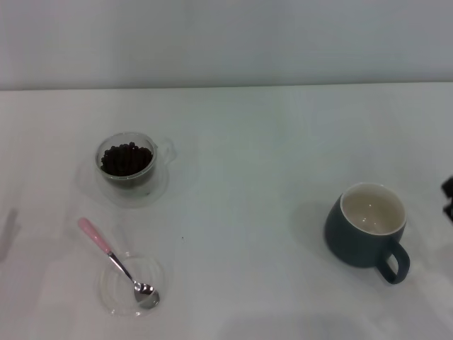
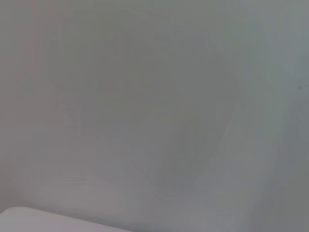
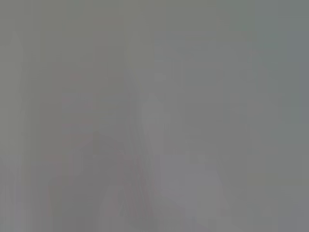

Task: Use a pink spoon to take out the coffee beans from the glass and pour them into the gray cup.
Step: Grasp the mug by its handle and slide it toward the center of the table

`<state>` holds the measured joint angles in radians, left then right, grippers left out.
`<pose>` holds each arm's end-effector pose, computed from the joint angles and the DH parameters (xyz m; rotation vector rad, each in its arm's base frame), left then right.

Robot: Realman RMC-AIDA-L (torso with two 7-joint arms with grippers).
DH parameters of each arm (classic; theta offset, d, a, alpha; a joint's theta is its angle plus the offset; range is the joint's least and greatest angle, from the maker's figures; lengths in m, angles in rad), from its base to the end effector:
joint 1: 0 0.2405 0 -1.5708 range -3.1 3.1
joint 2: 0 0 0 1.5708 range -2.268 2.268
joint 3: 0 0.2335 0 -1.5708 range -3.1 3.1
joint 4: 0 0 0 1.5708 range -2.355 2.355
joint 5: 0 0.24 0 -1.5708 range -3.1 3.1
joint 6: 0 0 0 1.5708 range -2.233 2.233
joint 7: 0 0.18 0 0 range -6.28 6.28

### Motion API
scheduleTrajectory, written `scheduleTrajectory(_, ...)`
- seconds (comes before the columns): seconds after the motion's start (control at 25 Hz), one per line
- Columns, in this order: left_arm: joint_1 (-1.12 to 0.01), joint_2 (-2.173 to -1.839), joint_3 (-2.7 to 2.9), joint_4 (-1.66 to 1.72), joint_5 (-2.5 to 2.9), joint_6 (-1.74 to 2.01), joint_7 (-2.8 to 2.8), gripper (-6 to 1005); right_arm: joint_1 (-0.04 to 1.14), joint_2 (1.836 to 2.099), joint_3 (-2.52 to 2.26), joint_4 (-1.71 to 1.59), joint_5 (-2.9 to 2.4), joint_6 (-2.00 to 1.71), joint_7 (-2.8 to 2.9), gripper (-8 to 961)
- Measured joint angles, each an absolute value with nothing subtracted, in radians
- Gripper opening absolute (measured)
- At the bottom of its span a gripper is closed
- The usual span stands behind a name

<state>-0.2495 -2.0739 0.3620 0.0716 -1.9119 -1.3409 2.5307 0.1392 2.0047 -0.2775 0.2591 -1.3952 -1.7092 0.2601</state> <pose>-0.3946 0.2887 0.0079 -1.5454 -0.8080 -0.8262 0.3514 0.2128 -0.0139 -1.5769 0.5794 0.9260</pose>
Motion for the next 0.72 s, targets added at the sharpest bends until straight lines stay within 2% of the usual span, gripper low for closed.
scheduleTrajectory(0.32, -0.270, -2.073, 0.362, 0.081, -1.912, -1.338, 2.562, 888, 0.084, 2.003, -0.498, 0.200, -1.393, -1.703, 0.334, 873)
scheduleTrajectory(0.72, -0.324, -2.074, 0.362, 0.087, -1.912, -1.337, 2.564, 887, 0.121, 2.003, -0.595, 0.197, -1.394, -1.573, 0.359, 872)
